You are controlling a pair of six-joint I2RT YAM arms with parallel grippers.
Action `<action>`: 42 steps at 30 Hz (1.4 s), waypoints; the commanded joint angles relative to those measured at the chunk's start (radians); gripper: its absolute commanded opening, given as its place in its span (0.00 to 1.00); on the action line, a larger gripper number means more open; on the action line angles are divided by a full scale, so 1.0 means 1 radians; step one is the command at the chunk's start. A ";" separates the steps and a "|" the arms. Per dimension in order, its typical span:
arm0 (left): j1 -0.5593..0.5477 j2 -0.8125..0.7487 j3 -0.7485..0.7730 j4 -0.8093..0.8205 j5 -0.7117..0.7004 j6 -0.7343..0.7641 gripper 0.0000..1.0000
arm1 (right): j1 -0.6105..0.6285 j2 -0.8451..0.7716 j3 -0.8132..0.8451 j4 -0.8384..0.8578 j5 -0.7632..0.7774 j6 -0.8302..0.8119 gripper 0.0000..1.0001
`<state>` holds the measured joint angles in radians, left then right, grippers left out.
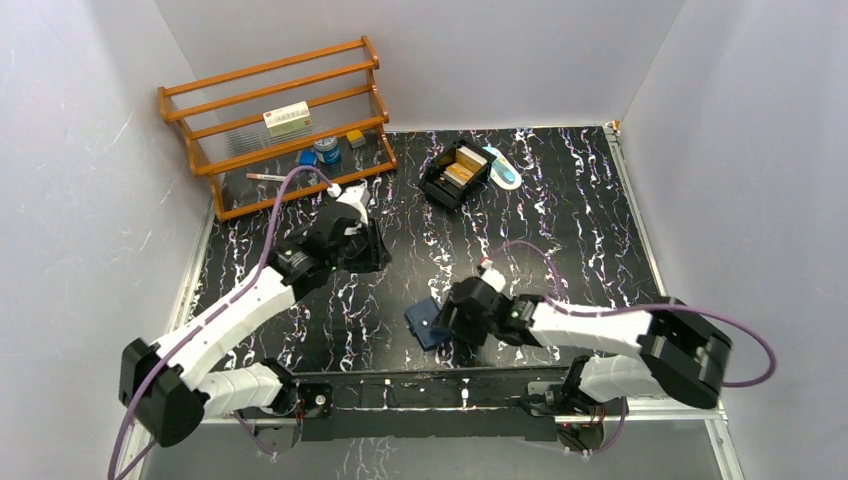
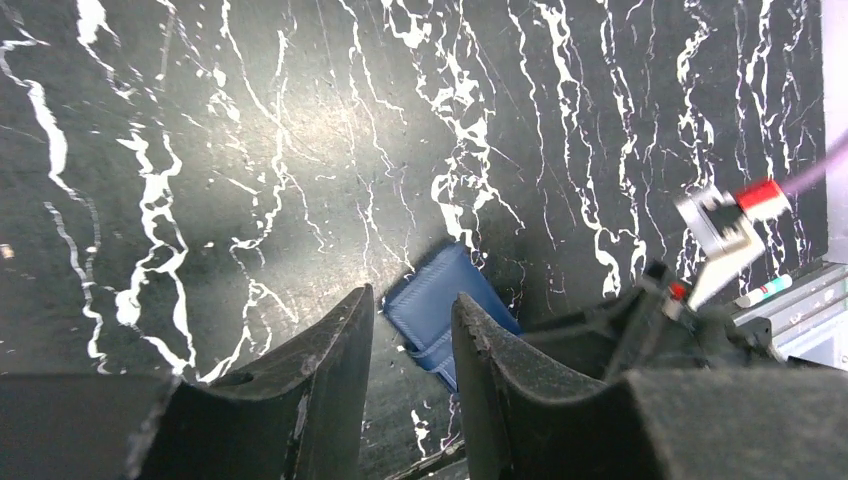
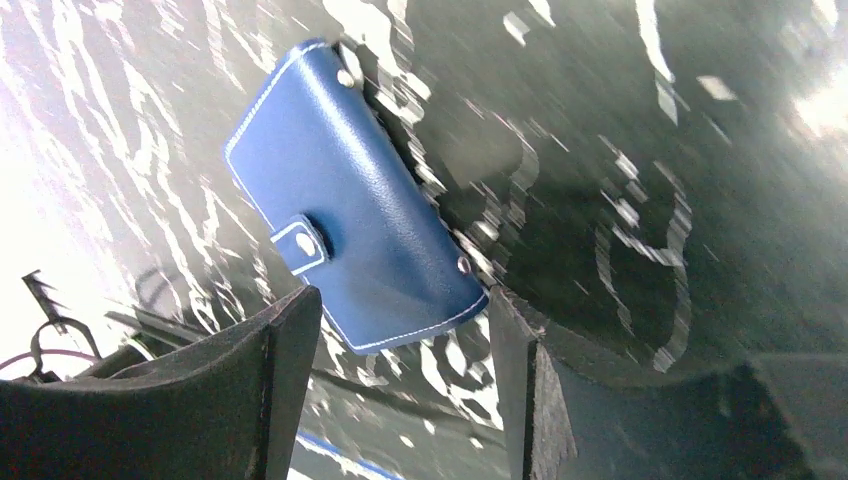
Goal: Put the credit cards into the card holder
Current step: Move the card holder to the center of the board, then reset both arms
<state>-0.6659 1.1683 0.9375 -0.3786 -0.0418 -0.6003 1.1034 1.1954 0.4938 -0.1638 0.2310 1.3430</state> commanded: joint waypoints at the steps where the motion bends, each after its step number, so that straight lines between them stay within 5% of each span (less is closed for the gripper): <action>1: 0.000 -0.111 0.041 -0.118 -0.074 0.064 0.35 | -0.076 0.162 0.215 0.175 -0.032 -0.188 0.70; 11: 0.000 -0.290 0.082 -0.266 -0.188 0.068 0.47 | -0.194 0.446 0.477 0.332 -0.281 -0.303 0.66; 21: 0.000 -0.339 0.106 -0.287 -0.134 0.081 0.74 | -0.260 0.204 0.523 -0.032 -0.108 -0.589 0.74; 24: 0.000 -0.314 0.143 -0.288 -0.106 0.088 0.97 | -0.260 0.078 0.551 -0.185 0.020 -0.667 0.96; 30: 0.000 -0.284 0.212 -0.285 -0.095 0.098 0.99 | -0.260 -0.175 0.583 -0.363 0.165 -0.754 0.98; 42: 0.000 -0.357 0.096 -0.171 -0.109 0.127 0.99 | -0.260 -0.362 0.494 -0.387 0.105 -0.655 0.98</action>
<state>-0.6659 0.8406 1.0710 -0.5995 -0.1497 -0.4862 0.8436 0.8490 1.0168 -0.5388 0.3431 0.6529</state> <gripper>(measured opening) 0.985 0.983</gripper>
